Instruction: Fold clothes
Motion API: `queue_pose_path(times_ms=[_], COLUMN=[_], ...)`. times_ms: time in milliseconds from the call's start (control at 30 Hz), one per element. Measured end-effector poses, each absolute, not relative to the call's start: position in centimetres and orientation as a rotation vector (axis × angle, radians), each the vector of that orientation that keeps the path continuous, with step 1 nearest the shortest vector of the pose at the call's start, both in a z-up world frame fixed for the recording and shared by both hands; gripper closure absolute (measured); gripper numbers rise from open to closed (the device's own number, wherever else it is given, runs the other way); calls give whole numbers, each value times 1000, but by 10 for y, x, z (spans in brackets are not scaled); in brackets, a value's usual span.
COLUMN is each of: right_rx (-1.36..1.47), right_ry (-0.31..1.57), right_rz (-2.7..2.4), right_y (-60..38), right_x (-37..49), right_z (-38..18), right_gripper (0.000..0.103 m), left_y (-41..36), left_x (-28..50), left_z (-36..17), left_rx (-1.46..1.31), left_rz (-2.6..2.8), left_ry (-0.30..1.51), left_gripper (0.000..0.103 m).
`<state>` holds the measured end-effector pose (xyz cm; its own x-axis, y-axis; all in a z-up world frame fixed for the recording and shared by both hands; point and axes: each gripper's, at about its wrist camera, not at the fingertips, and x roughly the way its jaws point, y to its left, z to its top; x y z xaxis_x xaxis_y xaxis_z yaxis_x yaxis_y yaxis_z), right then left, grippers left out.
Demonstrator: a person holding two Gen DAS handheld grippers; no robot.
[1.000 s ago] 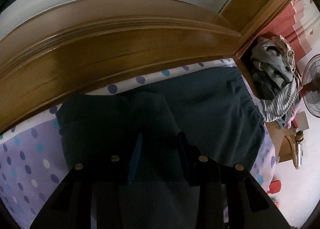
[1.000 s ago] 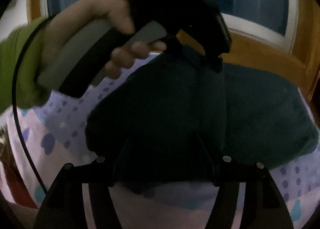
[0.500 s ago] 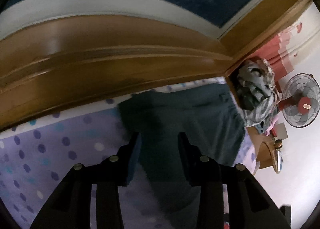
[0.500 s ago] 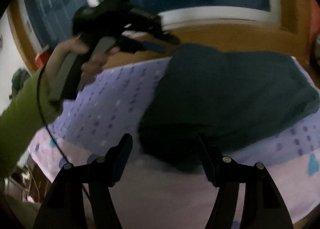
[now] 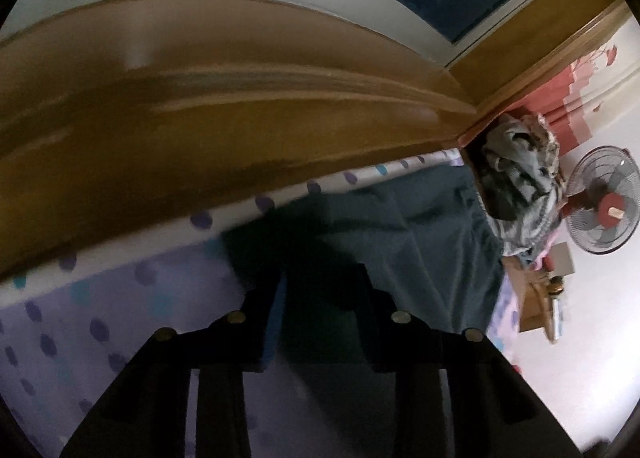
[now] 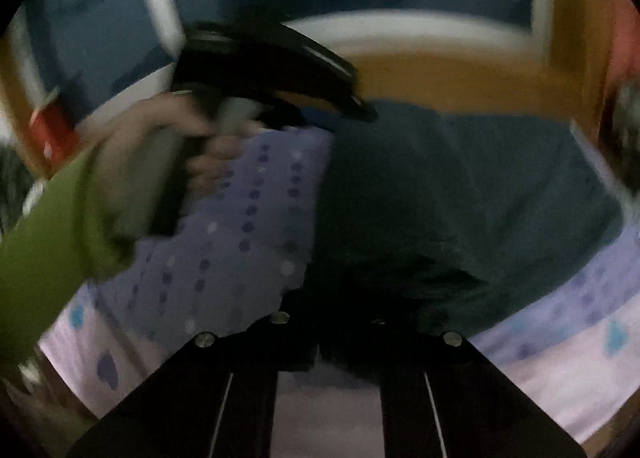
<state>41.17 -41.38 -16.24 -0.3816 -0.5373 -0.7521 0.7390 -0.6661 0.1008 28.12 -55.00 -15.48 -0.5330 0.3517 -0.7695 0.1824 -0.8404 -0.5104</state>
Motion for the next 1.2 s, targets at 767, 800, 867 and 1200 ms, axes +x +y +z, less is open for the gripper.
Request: queue_pose_path(times_ms=[767,800,867,1200], right_rx=[934,895,848,1044], right_ry=[487,490,483,425], right_rz=[-2113,-2137,-2176,-2186], right_y=[-405,-412,-420,-406], right_x=[426,426,423,406], right_z=[-155,-150,-145,-199], right_gripper=[94,88,74,54], left_y=[-575,-569,-556,-547], left_x=[328,324,315,264], left_z=[-123,-124,-126,-153], left_rx=[-1262,-1262,-1267,-1361], left_rz=[2518,2505,2481,2564], left_ry=[-845,-830,-798,-755], left_gripper=[76,76,76,76])
